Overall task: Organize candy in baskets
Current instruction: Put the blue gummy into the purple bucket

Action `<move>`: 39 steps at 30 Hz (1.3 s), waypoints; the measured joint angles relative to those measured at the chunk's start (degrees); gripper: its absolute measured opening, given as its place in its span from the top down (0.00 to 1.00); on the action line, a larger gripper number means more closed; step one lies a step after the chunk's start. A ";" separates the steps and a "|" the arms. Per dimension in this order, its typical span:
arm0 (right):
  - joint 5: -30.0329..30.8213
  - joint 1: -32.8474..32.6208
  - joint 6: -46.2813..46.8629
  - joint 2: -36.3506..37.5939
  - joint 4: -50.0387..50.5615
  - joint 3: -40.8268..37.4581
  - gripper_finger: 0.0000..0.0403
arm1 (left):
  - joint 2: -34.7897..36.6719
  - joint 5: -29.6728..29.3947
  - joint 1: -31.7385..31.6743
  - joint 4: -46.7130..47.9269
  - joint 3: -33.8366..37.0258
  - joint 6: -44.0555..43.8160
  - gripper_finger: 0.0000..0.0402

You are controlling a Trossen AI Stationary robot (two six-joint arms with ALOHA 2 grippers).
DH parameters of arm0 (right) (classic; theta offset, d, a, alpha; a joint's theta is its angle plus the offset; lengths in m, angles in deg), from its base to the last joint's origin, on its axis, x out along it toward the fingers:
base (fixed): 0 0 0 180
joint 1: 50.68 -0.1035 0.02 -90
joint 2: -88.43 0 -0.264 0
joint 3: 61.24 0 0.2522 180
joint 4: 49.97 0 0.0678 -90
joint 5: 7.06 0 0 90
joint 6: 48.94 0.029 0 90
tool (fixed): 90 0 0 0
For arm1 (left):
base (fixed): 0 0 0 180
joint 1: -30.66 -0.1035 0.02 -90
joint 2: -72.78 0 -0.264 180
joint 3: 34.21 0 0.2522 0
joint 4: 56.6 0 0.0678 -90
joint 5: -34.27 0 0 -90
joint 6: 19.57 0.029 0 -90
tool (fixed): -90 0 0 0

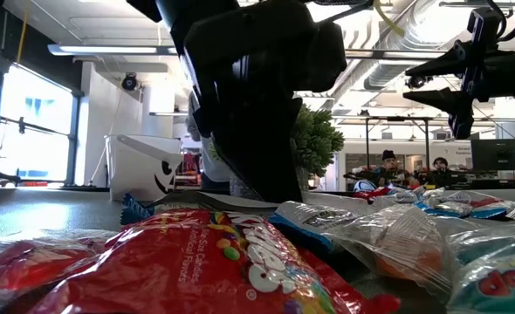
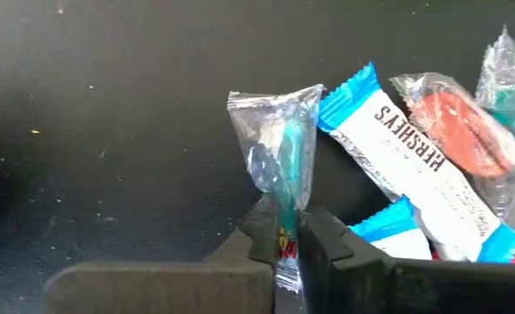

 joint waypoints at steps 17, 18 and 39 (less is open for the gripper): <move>0.00 0.00 0.01 -0.13 -0.03 -0.01 0.60 | 10.49 0.32 2.28 6.61 -0.07 -4.78 0.98; 0.00 0.00 0.00 -0.07 -0.02 0.00 0.60 | 11.71 0.34 2.50 7.62 -0.07 -5.68 0.98; -0.02 0.00 0.02 -1.18 0.00 -0.02 0.60 | 34.02 1.44 21.07 44.04 -0.07 -43.38 0.89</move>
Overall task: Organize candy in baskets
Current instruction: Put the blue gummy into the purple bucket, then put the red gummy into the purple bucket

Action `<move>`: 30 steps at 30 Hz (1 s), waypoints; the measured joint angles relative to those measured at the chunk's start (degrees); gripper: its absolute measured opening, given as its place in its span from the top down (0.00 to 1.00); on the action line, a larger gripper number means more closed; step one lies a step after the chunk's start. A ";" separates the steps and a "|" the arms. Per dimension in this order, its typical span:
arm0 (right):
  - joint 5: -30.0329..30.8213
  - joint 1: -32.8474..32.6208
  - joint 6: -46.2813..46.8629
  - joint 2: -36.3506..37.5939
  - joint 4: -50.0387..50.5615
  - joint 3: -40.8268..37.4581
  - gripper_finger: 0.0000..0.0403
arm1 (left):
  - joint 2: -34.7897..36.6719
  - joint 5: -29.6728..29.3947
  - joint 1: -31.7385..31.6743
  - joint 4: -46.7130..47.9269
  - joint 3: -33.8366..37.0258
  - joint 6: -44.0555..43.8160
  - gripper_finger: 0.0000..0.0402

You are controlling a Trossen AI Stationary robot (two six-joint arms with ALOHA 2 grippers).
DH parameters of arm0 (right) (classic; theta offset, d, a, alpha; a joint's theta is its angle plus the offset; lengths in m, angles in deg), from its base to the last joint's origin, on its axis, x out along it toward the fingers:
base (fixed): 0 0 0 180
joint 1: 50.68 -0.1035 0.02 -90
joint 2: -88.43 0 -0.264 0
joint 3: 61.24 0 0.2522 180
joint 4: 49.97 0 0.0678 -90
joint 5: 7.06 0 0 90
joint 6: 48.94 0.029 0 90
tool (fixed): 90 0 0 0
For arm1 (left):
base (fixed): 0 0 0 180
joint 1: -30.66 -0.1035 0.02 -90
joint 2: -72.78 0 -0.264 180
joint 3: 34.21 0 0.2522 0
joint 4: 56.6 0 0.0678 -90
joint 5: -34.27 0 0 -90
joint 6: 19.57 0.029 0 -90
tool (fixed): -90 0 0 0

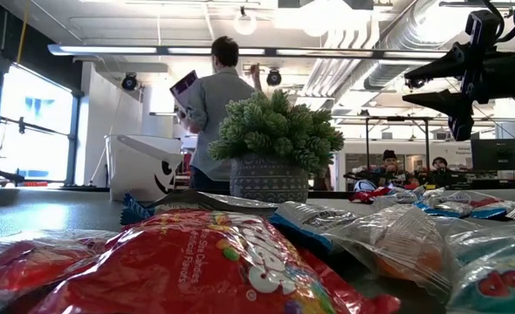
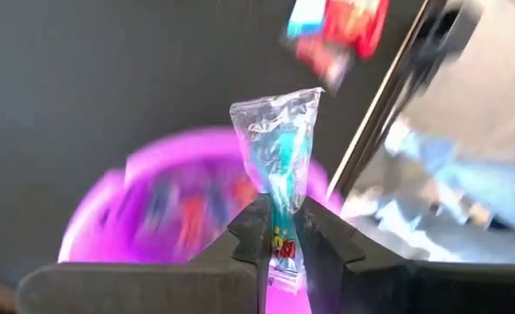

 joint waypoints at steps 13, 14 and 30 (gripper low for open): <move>0.00 0.01 -0.02 0.00 0.00 0.02 0.60 | 0.02 1.93 12.30 11.87 0.00 -9.23 0.84; 0.00 0.00 -0.01 0.00 0.00 0.02 0.60 | 0.02 1.87 12.73 12.09 0.00 -9.65 0.84; 0.00 0.01 -0.01 0.00 0.00 0.02 0.60 | 0.02 -5.19 5.38 1.59 0.00 9.61 0.80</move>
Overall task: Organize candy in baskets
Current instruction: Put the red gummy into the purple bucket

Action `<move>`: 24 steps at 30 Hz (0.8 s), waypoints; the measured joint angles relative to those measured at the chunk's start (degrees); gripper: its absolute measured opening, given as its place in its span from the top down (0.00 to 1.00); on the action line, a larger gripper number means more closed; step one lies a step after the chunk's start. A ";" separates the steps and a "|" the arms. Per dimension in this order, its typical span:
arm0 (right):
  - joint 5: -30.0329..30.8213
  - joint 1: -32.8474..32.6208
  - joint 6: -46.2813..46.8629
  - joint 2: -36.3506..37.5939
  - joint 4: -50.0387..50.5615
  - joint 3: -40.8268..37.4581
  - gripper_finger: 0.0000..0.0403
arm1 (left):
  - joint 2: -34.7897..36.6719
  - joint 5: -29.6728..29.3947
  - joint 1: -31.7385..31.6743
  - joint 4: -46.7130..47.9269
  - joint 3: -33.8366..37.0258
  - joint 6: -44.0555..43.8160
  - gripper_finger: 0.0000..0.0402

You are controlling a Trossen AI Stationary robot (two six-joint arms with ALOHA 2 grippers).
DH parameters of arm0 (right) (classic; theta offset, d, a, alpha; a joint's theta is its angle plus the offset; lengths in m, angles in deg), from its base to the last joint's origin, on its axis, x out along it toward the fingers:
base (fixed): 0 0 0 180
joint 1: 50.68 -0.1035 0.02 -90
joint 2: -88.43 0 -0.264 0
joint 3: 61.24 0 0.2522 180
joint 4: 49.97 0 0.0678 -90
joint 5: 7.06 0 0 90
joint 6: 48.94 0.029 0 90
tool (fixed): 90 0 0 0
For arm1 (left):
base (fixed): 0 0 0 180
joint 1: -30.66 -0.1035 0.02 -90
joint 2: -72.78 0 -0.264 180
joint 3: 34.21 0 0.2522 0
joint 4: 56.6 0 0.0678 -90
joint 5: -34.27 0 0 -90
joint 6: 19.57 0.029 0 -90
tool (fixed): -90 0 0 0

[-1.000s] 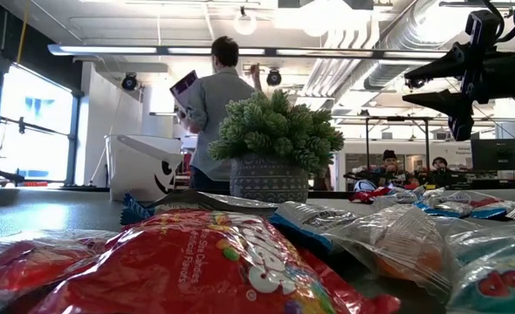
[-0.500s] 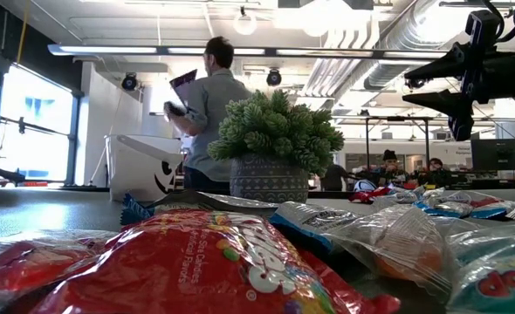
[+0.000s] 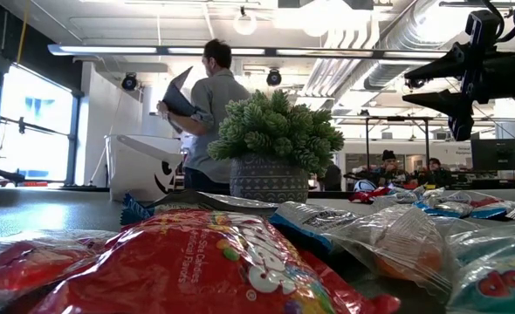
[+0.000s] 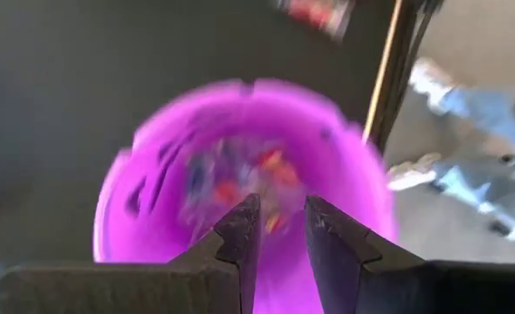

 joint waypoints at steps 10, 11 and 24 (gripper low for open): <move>-0.01 0.00 0.00 0.04 -0.02 -0.01 0.60 | -2.64 4.94 -11.34 -19.30 0.02 12.67 0.80; -0.02 -0.01 -0.01 0.05 0.00 0.00 0.60 | -3.12 5.02 -12.12 -21.02 0.00 14.62 0.80; -0.02 -0.01 -0.01 0.02 0.00 -0.01 0.60 | -13.02 10.32 -18.79 -36.78 0.02 -1.37 0.80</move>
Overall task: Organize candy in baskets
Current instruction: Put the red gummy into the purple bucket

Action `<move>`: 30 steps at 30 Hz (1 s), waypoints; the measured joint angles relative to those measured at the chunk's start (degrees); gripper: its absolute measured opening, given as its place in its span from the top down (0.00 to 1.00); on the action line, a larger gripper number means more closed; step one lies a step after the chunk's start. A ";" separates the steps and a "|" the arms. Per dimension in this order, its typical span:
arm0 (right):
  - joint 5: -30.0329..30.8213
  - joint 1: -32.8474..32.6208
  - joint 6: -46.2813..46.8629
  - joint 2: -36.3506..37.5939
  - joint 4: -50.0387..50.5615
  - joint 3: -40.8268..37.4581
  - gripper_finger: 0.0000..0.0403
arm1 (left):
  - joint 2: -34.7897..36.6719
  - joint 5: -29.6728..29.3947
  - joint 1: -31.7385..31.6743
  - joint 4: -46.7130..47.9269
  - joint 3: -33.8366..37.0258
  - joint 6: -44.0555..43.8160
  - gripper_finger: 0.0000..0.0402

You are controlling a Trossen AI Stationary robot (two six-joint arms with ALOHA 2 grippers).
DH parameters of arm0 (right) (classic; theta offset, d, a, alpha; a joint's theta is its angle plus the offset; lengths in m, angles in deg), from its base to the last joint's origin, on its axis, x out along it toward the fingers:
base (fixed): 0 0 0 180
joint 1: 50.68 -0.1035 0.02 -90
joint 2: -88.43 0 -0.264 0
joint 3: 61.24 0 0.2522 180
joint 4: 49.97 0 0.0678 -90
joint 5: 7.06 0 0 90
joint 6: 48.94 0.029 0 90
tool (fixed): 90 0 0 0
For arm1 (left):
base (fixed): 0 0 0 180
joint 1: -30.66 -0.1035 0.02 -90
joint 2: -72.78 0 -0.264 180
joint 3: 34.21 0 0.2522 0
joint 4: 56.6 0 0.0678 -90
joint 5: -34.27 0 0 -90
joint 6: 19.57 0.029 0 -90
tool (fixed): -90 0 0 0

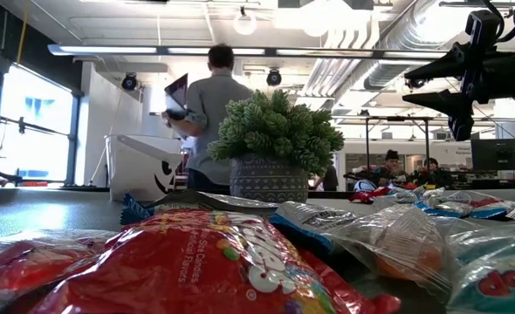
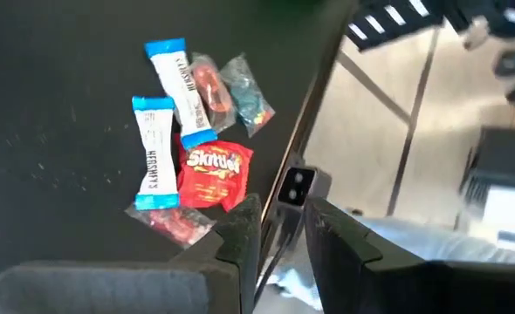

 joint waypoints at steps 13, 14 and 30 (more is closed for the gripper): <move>0.00 0.02 0.00 0.00 0.00 -0.01 0.60 | -8.07 -0.81 0.17 -2.44 0.00 -6.53 0.80; 0.00 0.01 0.00 -0.01 0.00 0.00 0.60 | -8.60 -0.88 0.27 -2.42 0.00 -7.14 0.80; 0.00 0.00 0.02 0.00 0.00 0.01 0.60 | -13.03 -0.71 1.99 -2.59 0.00 -19.21 0.80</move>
